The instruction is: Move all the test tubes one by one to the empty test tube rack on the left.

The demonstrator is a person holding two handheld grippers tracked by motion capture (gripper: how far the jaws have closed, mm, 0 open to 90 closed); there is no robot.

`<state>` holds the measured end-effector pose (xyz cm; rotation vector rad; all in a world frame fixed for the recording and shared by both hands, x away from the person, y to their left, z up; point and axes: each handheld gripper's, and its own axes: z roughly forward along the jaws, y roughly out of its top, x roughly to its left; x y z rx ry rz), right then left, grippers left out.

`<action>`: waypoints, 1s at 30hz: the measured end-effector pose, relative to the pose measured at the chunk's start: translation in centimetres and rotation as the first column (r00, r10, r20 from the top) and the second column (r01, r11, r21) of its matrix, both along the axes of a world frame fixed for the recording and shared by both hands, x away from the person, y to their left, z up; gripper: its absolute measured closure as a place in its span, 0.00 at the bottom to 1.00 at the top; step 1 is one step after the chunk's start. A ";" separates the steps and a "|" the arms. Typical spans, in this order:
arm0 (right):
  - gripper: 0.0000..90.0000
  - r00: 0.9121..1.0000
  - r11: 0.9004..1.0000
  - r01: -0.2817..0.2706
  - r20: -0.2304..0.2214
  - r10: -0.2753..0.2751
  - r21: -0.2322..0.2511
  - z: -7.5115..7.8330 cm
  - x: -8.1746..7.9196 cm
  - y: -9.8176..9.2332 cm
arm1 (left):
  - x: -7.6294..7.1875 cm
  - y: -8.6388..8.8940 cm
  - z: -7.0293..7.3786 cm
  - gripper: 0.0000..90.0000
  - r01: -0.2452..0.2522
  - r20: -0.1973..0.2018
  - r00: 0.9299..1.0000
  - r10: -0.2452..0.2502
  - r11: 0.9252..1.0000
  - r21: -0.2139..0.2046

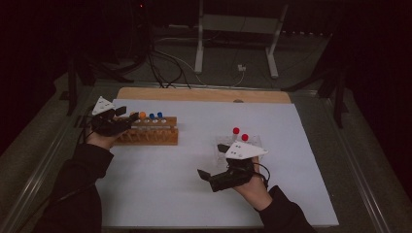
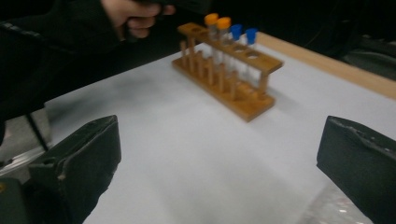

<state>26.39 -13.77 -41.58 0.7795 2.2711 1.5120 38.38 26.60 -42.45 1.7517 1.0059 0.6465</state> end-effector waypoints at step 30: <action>0.08 0.944 0.942 0.326 -0.023 -0.329 -0.074 -2.8 4.6 -8.9 | -9.4 -6.8 -0.5 0.02 0.404 0.027 0.914 -0.404 0.915 -0.009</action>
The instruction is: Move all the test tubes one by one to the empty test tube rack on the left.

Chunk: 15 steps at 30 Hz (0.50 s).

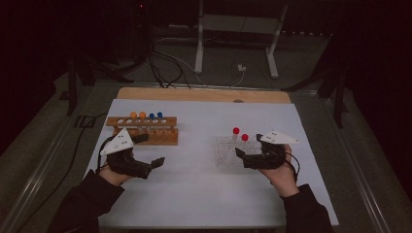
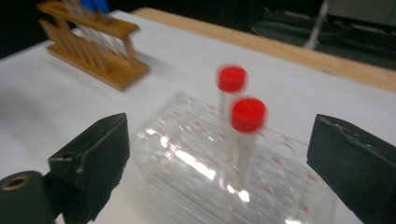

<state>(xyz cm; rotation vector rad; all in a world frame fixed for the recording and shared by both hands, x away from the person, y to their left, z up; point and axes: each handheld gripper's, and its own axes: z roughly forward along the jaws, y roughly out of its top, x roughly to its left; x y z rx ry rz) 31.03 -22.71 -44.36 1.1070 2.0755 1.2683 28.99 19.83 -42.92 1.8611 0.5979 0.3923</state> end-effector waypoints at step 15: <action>0.59 0.994 0.992 0.080 -0.068 -0.086 -0.097 -2.0 1.9 0.4 | -0.2 -0.4 -0.6 0.02 0.024 -0.018 1.000 -0.024 1.000 0.007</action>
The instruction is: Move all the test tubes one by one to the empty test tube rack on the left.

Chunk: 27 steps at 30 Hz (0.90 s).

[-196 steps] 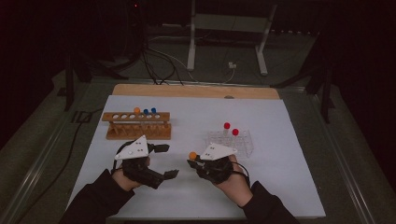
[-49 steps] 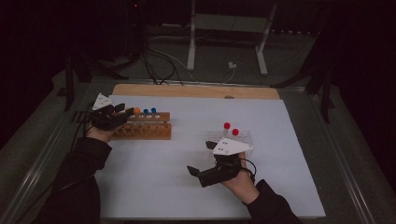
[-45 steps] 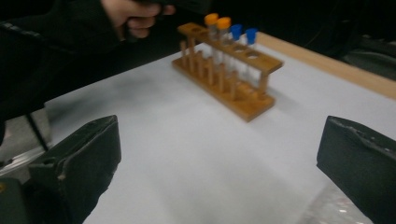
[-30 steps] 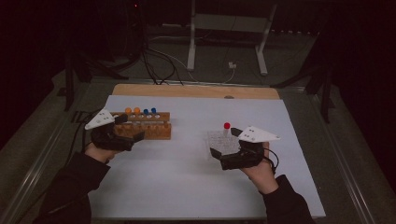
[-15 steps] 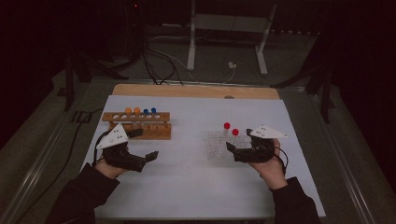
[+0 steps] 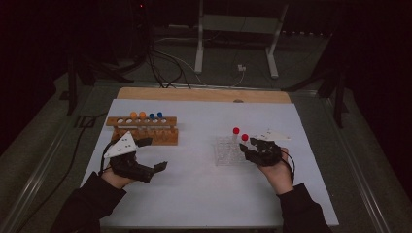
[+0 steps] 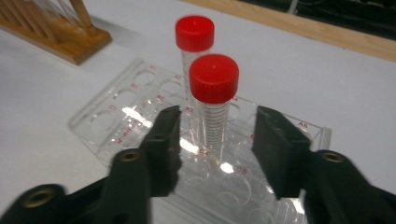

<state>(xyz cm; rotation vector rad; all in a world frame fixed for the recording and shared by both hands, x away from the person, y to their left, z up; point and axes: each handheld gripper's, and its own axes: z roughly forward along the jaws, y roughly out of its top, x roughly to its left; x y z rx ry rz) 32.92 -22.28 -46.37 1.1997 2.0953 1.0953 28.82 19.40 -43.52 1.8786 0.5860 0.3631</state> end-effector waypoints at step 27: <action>0.83 0.999 1.000 0.007 0.032 -0.007 -0.012 1.2 -0.2 0.6 | 0.0 -0.1 -0.2 0.02 0.004 -0.014 1.000 -0.004 1.000 0.000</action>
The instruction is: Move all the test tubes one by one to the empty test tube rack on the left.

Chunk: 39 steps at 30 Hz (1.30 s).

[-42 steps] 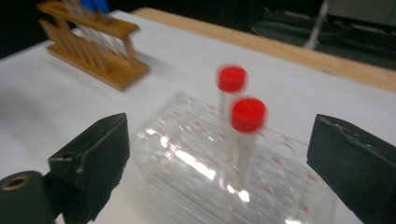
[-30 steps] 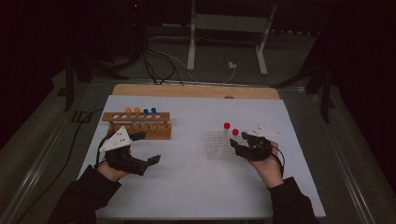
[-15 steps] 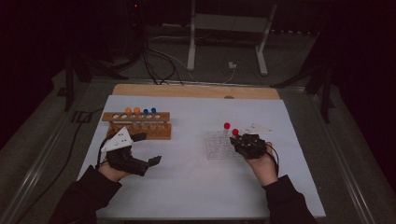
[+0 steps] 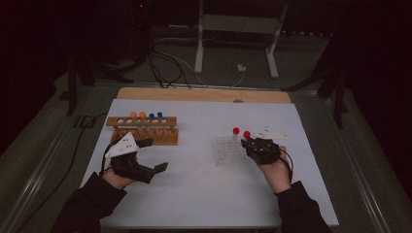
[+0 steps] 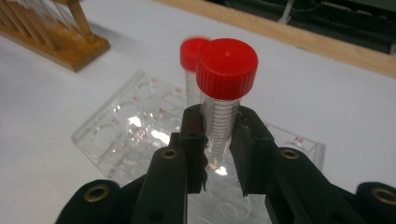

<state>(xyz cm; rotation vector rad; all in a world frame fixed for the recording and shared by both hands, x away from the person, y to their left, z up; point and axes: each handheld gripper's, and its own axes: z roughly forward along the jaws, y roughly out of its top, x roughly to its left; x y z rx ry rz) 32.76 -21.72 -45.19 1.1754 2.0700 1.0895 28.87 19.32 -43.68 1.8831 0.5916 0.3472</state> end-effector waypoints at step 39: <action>0.83 0.950 0.951 -0.308 0.055 0.307 0.027 2.6 -5.5 7.2 | -1.1 -2.2 1.3 0.02 0.105 -0.006 0.994 -0.105 0.994 -0.023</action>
